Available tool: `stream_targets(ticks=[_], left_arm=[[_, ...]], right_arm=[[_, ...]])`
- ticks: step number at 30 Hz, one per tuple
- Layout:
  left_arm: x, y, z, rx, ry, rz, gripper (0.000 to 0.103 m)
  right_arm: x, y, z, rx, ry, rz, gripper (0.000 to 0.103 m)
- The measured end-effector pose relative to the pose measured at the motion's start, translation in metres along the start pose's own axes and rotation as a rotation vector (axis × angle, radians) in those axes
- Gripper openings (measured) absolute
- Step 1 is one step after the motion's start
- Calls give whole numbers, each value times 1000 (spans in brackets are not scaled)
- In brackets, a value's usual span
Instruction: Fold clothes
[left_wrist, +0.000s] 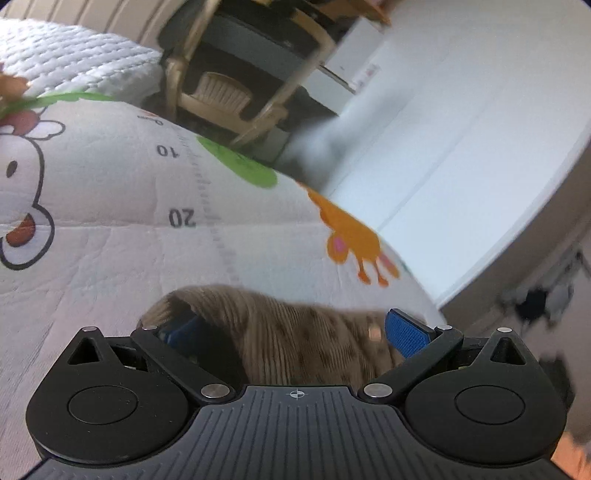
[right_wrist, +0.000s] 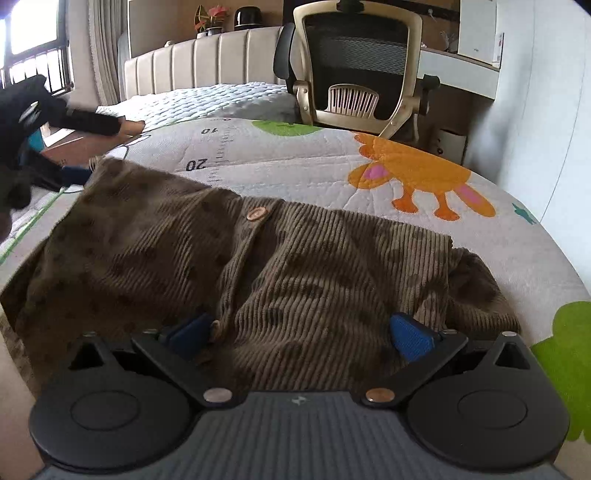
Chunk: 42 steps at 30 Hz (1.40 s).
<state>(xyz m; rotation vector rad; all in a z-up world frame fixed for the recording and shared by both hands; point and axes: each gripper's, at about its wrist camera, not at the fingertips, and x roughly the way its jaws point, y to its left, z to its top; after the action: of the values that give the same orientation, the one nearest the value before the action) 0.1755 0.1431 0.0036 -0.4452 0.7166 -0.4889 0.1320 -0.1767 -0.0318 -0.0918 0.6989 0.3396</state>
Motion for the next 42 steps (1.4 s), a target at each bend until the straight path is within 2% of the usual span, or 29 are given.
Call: stream_targets(ticks=[2, 4, 6, 7, 10, 15, 18, 21, 22, 27, 31, 33, 36, 38, 42], left_arm=[[-5, -5, -8, 41, 27, -32, 103], [-9, -11, -17, 59, 47, -97, 103], [-10, -21, -25, 93, 59, -143, 103], [-9, -25, -29, 110, 65, -153, 103], [1, -33, -40, 135, 110, -108, 103], [16, -26, -48, 96, 139, -77, 103], [17, -17, -51, 69, 151, -81, 103], [17, -17, -54, 76, 144, -77, 103], [17, -17, -55, 80, 141, -74, 103], [15, -21, -61, 123, 137, -70, 103], [13, -20, -57, 112, 142, -77, 103], [8, -15, -49, 67, 134, -96, 103], [-3, -6, -37, 32, 76, -108, 103], [-8, -1, -31, 20, 52, -114, 103], [6, 0, -28, -9, 76, -97, 103]], right_arm=[[-7, -2, 4, 19, -24, 26, 103], [-14, -5, 7, 44, -46, 64, 103], [-14, -4, 3, 22, -19, 72, 103], [-11, -1, 1, -2, 4, 50, 103], [-1, 8, -12, -65, 18, -18, 103], [-2, 11, -7, -53, 28, -15, 103], [-23, 8, 5, -49, -45, 30, 103], [-31, 3, 21, -41, -111, -7, 103], [-26, 0, 26, -30, -110, -28, 103], [24, -9, 22, 26, 59, -115, 103], [29, -11, 16, 48, 29, -107, 103], [30, -11, 17, 49, 32, -112, 103], [19, -6, 18, 41, 3, -121, 103], [8, -7, 15, 58, -21, -96, 103], [-1, -11, 1, 79, -1, -28, 103]])
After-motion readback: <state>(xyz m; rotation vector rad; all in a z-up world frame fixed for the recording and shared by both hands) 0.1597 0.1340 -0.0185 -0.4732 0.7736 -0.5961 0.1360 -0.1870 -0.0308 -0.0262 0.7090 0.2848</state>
